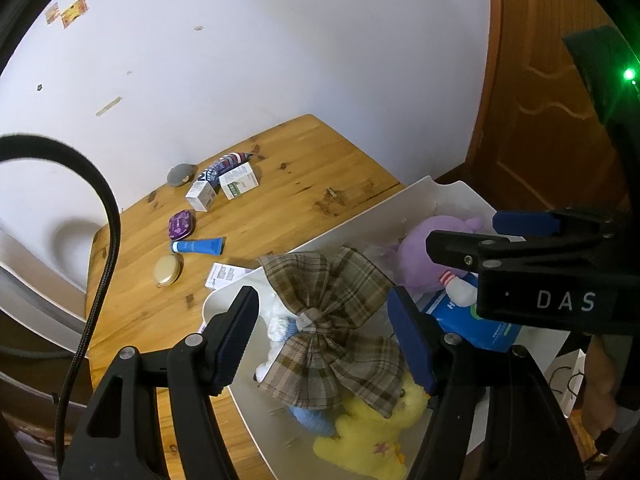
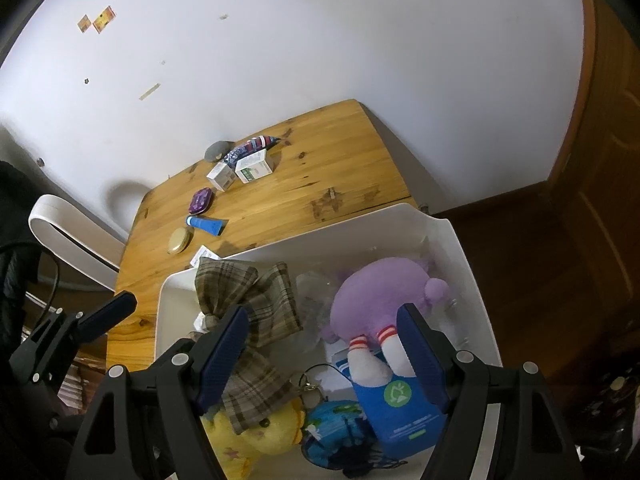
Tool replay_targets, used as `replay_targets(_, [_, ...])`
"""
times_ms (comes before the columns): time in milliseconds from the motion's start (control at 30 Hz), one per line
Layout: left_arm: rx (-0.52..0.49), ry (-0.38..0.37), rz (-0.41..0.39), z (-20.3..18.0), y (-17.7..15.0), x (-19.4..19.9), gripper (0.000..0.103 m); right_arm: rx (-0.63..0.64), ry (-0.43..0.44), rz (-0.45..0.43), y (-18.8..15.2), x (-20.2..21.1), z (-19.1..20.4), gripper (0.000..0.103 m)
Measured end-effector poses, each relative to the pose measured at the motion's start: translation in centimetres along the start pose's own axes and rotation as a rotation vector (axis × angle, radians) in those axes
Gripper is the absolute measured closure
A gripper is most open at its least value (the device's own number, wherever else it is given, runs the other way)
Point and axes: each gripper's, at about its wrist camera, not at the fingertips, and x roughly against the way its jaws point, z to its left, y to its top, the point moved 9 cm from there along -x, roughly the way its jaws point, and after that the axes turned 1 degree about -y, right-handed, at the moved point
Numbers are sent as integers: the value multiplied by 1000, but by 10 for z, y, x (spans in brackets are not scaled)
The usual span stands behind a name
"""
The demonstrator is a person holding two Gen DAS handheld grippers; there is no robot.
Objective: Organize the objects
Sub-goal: 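Carry the plaid bow and purple plush into the white tray and release both, then move both tools back over the table toward the compact and white box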
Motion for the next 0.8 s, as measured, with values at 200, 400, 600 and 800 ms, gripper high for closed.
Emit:
replay_targets(200, [17,0,-17,6,-1,8,32,-2,2,-8,0,6,5,25])
replay_targets(400, [35,13,-60,18,1,23,32,9,-13,-20,0,13,12,25])
replay_targets(600, [95,48,-93,53,-2,37,32,66,-25,-51,5,25,29,25])
replay_targets(800, [140,112,-102,105,-11,51,32,123,-32,-80,16,36,53,25])
